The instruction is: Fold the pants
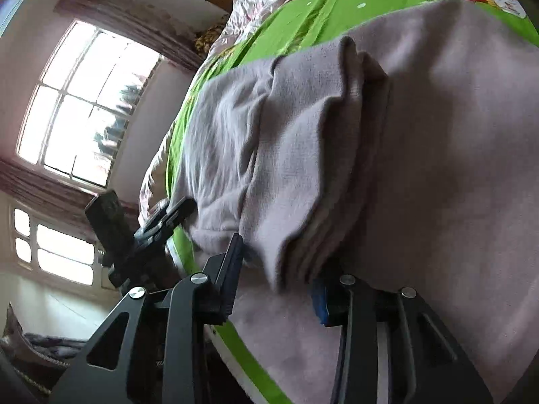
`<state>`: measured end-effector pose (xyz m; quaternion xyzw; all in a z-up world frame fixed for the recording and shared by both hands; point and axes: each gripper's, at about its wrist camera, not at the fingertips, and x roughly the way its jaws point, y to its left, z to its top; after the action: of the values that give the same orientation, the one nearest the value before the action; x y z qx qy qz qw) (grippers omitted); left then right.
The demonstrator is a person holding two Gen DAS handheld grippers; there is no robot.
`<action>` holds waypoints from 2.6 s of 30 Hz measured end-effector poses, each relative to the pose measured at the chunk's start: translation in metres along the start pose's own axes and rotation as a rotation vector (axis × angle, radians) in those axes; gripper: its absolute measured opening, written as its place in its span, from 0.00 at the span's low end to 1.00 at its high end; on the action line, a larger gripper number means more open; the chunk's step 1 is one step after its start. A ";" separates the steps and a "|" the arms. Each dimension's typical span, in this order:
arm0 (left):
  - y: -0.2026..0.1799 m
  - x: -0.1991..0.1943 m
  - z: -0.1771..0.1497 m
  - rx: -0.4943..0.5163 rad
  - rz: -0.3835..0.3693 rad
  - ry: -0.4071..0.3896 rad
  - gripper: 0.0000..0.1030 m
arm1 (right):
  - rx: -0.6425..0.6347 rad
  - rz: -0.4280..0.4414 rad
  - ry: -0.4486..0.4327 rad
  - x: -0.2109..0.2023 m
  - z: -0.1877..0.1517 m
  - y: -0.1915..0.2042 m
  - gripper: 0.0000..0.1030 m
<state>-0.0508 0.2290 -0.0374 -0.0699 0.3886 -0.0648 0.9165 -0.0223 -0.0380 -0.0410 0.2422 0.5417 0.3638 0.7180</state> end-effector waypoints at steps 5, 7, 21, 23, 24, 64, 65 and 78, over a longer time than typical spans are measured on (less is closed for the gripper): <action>0.021 -0.031 0.004 -0.062 0.021 -0.062 0.95 | -0.087 -0.046 -0.120 -0.016 0.003 0.022 0.15; 0.031 -0.051 0.003 -0.068 0.046 -0.084 0.95 | -0.112 -0.025 -0.160 -0.023 0.011 0.038 0.14; 0.027 -0.010 0.014 -0.084 0.132 0.027 0.98 | -0.452 0.063 -0.444 -0.079 0.074 0.214 0.14; 0.049 -0.014 0.016 -0.199 0.010 0.016 0.98 | -0.421 0.039 -0.469 -0.091 0.064 0.198 0.14; 0.053 -0.016 0.016 -0.214 -0.006 0.010 0.98 | -0.398 0.026 -0.474 -0.096 0.058 0.185 0.14; 0.006 -0.096 0.036 0.137 0.292 -0.125 0.98 | -0.363 -0.427 -0.298 -0.069 -0.028 0.058 0.53; -0.002 -0.101 0.048 0.103 0.210 -0.172 0.98 | -0.402 -0.423 -0.287 -0.056 -0.024 0.067 0.53; -0.057 0.039 0.035 0.234 0.099 0.159 0.99 | -0.630 -0.549 -0.093 0.015 -0.040 0.073 0.54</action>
<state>-0.0019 0.1691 -0.0307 0.0621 0.4527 -0.0696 0.8868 -0.0776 0.0174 -0.0077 -0.1264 0.4152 0.2955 0.8510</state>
